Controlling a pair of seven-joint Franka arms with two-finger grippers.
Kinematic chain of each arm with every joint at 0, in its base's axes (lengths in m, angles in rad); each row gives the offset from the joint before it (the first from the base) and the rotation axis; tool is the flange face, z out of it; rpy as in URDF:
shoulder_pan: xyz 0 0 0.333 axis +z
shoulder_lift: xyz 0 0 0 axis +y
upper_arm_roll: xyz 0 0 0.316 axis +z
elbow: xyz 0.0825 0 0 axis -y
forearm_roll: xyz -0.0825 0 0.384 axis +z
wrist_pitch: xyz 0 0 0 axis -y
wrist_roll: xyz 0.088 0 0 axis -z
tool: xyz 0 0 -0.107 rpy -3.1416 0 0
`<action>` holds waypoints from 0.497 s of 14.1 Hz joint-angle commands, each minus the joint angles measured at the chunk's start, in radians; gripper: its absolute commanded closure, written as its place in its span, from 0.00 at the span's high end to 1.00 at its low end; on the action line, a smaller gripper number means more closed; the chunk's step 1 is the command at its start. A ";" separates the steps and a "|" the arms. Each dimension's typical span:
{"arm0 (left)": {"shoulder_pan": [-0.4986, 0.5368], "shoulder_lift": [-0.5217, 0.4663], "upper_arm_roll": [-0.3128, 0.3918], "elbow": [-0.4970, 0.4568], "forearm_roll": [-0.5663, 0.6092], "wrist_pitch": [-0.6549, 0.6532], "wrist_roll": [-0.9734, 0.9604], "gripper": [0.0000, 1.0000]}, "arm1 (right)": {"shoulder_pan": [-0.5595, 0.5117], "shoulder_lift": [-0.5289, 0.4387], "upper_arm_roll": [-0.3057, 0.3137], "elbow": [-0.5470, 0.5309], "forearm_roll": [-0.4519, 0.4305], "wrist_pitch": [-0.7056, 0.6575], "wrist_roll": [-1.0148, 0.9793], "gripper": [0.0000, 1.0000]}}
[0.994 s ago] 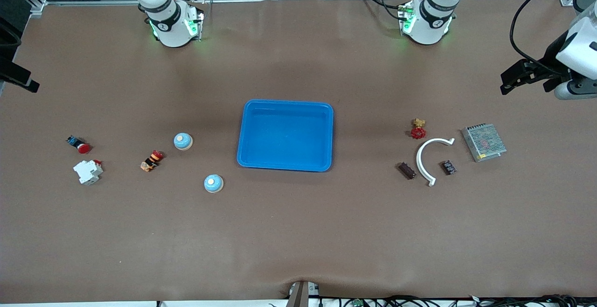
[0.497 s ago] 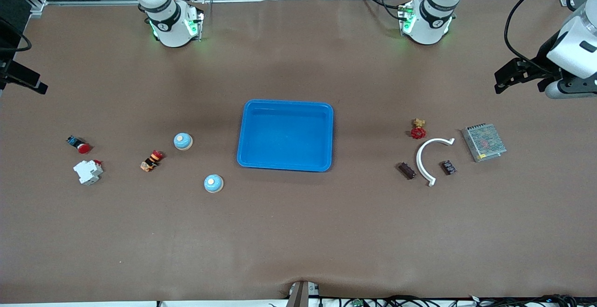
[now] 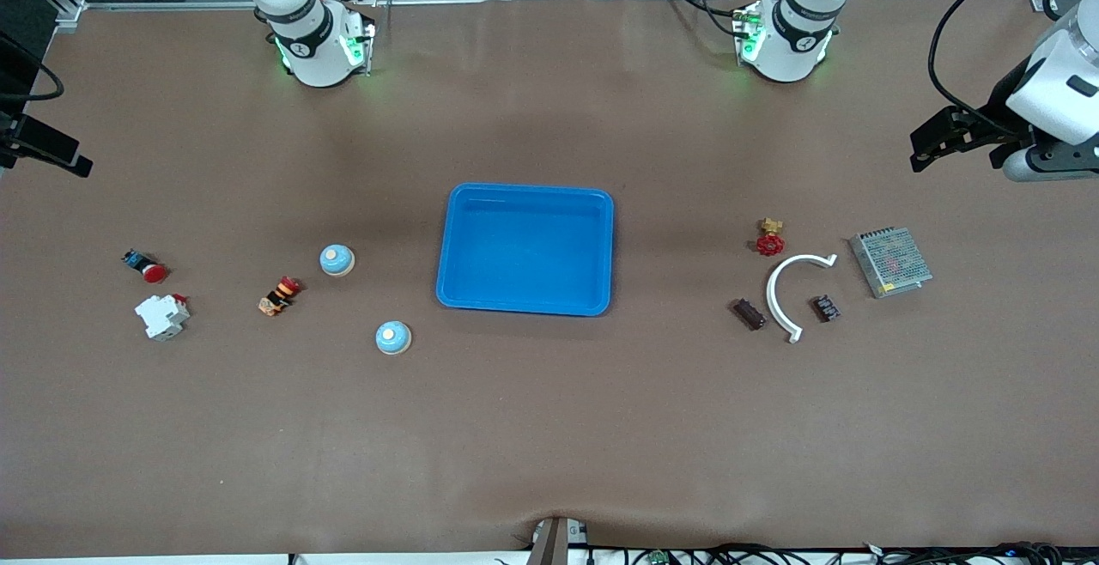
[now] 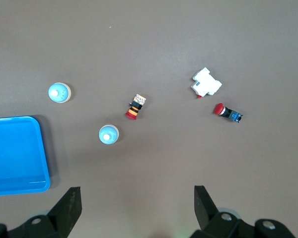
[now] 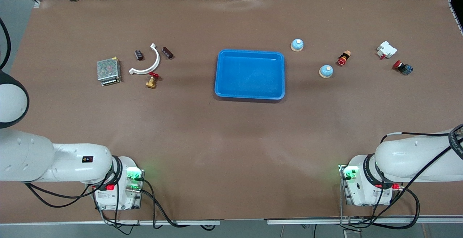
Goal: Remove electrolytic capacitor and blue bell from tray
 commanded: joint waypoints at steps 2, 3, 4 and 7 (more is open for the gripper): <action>0.009 -0.004 -0.010 0.006 -0.019 -0.017 -0.002 1.00 | -0.002 -0.035 0.004 -0.033 0.001 0.017 0.003 1.00; 0.011 -0.004 -0.008 0.006 -0.019 -0.017 0.000 1.00 | -0.004 -0.034 0.006 -0.033 0.001 0.019 0.003 1.00; 0.011 -0.004 -0.008 0.006 -0.019 -0.017 0.003 1.00 | -0.004 -0.035 0.004 -0.033 0.001 0.019 0.003 1.00; 0.011 -0.004 -0.008 0.006 -0.019 -0.017 -0.002 1.00 | -0.004 -0.035 0.004 -0.029 -0.001 0.023 0.003 1.00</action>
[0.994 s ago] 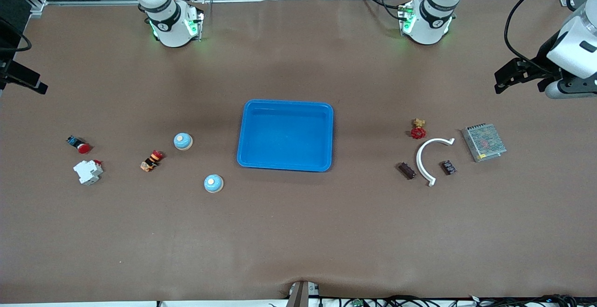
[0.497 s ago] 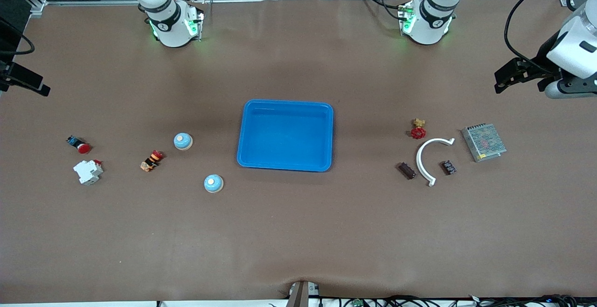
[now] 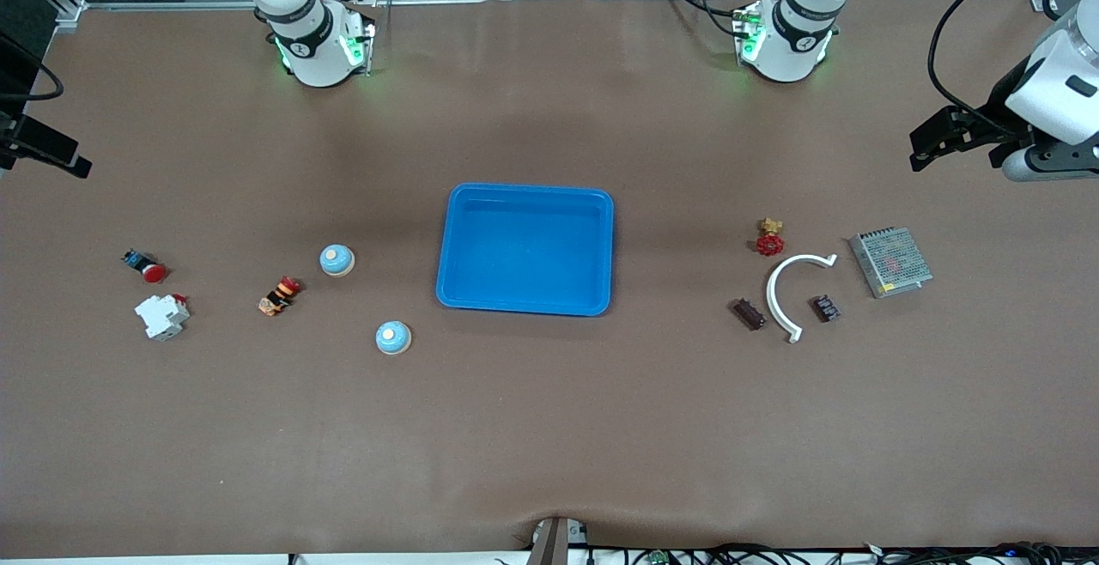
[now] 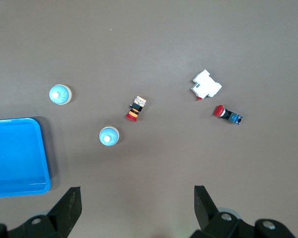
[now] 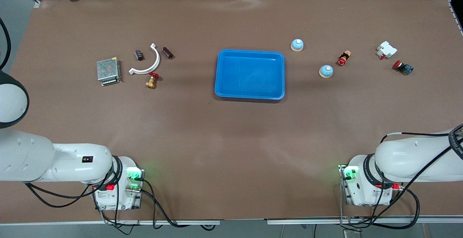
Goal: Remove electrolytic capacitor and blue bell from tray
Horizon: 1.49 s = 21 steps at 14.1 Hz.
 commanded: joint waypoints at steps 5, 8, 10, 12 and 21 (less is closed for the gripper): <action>0.011 -0.002 -0.010 0.006 -0.019 -0.014 0.000 1.00 | -0.002 -0.036 0.008 -0.023 -0.005 0.052 0.003 1.00; 0.009 0.001 -0.010 0.005 -0.019 -0.013 -0.002 1.00 | -0.001 -0.038 0.011 -0.022 -0.023 0.075 -0.003 1.00; 0.009 0.001 -0.010 0.003 -0.019 -0.014 -0.002 1.00 | -0.001 -0.038 0.011 -0.020 -0.033 0.086 -0.005 1.00; 0.011 -0.001 -0.010 -0.004 -0.019 -0.014 -0.002 1.00 | -0.001 -0.044 0.011 -0.020 -0.033 0.098 -0.005 1.00; 0.011 -0.001 -0.016 -0.003 -0.019 -0.014 -0.002 1.00 | -0.001 -0.059 0.011 -0.020 -0.033 0.123 -0.014 1.00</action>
